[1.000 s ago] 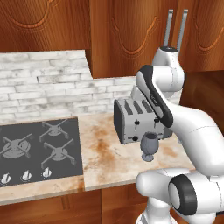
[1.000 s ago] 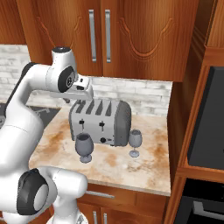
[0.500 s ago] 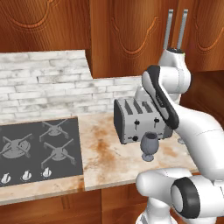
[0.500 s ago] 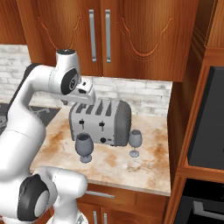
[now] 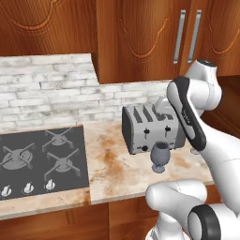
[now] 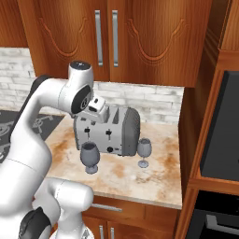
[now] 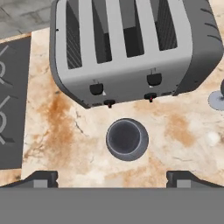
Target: Retrieve the wine glasses from the counter and place one next to each plate.
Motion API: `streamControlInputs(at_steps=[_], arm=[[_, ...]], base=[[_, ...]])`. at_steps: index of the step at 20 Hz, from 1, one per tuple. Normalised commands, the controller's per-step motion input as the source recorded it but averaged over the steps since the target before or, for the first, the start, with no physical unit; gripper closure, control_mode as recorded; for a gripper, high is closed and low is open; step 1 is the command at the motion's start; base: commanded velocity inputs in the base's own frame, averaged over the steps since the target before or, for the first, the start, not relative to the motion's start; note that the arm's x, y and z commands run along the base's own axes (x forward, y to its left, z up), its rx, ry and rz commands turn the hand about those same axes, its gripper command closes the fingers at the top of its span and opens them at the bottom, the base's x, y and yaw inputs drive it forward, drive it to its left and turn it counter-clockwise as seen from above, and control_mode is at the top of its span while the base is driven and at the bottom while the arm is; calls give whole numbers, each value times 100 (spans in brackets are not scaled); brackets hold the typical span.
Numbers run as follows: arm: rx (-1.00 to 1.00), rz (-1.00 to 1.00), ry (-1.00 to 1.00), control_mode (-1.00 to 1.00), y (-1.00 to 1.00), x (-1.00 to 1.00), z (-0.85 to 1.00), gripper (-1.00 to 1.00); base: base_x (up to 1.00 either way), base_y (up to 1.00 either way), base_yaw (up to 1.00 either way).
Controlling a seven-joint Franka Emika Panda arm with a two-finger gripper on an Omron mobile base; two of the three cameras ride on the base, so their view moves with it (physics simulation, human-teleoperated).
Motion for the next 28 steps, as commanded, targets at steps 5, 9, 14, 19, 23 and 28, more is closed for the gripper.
streamControlInputs(at_steps=[5,9,14,19,23,28], arm=[[0,0,0,-100,0,0,0,-100],[0,0,0,-100,0,0,0,-100],[0,0,0,-100,0,0,0,-100],[3,-11,2,-100,-18,-5,-16,-100],[37,-62,15,-100,-100,-7,-61,-100],[38,-52,22,-100,-93,-5,-65,-100]], base=[[0,0,0],[0,0,0],[0,0,0],[0,0,0],[0,0,0],[0,0,0]])
